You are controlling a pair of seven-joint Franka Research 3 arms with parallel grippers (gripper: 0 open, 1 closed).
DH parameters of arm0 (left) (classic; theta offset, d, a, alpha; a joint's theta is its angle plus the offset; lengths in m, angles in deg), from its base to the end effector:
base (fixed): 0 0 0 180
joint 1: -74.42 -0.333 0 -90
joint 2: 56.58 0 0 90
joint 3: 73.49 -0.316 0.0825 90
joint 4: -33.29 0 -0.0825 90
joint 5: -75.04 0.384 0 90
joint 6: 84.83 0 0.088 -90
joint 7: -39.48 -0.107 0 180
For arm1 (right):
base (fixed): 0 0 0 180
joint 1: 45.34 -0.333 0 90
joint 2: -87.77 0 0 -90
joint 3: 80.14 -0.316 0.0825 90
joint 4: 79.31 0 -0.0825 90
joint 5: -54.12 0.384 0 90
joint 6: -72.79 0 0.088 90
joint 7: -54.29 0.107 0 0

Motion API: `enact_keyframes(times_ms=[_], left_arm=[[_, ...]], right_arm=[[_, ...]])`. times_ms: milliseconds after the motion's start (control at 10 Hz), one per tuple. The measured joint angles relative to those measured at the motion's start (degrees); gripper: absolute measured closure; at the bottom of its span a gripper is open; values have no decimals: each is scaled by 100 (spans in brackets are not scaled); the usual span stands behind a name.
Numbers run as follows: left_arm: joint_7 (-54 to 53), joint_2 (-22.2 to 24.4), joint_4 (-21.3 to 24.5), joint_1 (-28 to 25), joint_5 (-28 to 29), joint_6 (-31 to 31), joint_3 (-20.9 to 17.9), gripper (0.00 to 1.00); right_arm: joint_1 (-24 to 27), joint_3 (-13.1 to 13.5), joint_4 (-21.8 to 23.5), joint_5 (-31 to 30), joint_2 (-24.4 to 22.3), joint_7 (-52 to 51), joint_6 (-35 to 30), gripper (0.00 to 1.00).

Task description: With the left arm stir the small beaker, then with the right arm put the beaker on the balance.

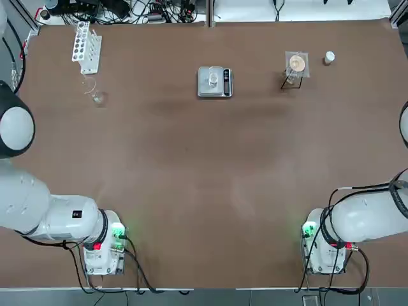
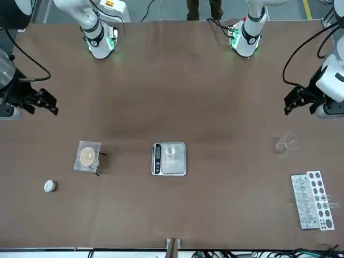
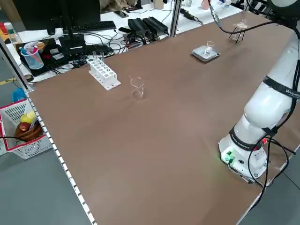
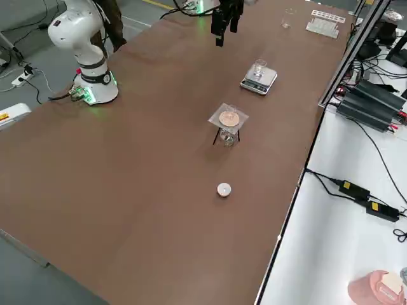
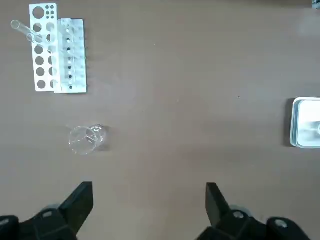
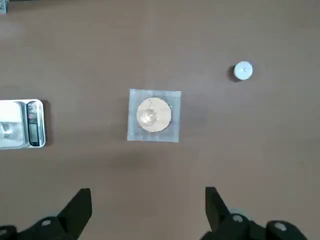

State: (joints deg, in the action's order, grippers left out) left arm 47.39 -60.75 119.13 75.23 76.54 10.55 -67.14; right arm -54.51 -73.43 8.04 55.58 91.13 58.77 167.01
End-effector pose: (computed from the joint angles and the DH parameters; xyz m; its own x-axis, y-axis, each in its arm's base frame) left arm 0.5828 -0.0681 0.6266 0.9953 0.0122 0.0956 0.0128 -0.9999 -0.0050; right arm 0.5794 0.0295 0.6202 0.9975 -0.0366 0.0600 -0.0352 -0.9991 -0.0234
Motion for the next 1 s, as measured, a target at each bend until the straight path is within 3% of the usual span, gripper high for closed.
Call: enact_keyframes(times_ms=[200, 500, 1000], left_arm=[[0, 0, 0, -5, 0, 0, -2, 0], [0, -2, 0, -131, -33, -9, -6, 0], [0, -10, 0, -131, -36, -43, -3, 0]], right_arm=[[155, -13, 20, 0, -1, -74, -11, 0], [639, -398, 147, 0, -35, -123, 3, 0], [693, -553, 587, -14, -351, -138, 4, 0]])
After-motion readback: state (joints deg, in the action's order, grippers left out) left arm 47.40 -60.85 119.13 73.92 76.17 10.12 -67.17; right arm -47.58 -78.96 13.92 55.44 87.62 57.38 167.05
